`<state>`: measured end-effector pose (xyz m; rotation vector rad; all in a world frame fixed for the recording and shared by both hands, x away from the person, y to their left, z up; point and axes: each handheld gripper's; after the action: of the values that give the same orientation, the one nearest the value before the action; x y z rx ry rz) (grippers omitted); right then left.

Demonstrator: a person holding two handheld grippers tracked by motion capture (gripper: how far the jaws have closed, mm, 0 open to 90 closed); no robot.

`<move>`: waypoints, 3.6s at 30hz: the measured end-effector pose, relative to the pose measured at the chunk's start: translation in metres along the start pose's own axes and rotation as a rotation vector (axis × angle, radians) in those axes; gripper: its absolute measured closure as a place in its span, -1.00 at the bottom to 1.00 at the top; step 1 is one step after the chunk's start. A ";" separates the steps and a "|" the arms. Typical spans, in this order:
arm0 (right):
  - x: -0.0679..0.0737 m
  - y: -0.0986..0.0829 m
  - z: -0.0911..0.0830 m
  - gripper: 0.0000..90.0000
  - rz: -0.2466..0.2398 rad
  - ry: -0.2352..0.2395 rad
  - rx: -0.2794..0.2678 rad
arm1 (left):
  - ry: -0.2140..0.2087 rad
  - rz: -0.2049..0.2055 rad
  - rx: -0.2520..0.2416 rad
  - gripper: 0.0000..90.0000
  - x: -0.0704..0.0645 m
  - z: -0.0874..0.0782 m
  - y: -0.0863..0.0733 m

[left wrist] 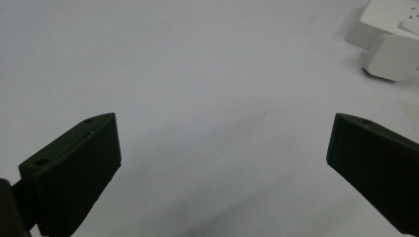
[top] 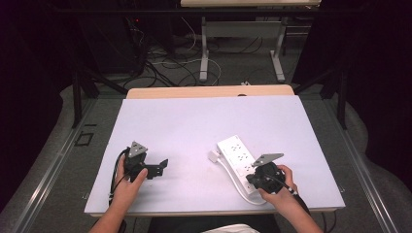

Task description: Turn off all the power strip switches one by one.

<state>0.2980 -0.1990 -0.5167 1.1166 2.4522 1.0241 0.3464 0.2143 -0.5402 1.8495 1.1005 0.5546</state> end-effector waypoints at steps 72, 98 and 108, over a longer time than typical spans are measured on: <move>-0.007 0.030 0.040 0.99 0.030 -0.008 -0.046 | 0.004 -0.004 0.002 -1.00 -0.001 0.000 -0.001; -0.008 0.028 0.042 1.00 0.050 -0.003 -0.059 | 0.001 -0.008 0.002 -1.00 -0.001 0.000 -0.001; -0.008 0.030 0.043 1.00 0.047 -0.016 -0.054 | -0.003 -0.012 0.008 -1.00 0.000 0.000 -0.001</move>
<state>0.3412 -0.1698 -0.5276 1.1658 2.3816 1.0837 0.3458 0.2147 -0.5407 1.8485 1.1128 0.5405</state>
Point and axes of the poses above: each handheld gripper's, and its own axes: z roughly forward along the jaws, y roughly out of its top, x roughly to its left, and after that the axes turned 6 degrees about -x, right-handed
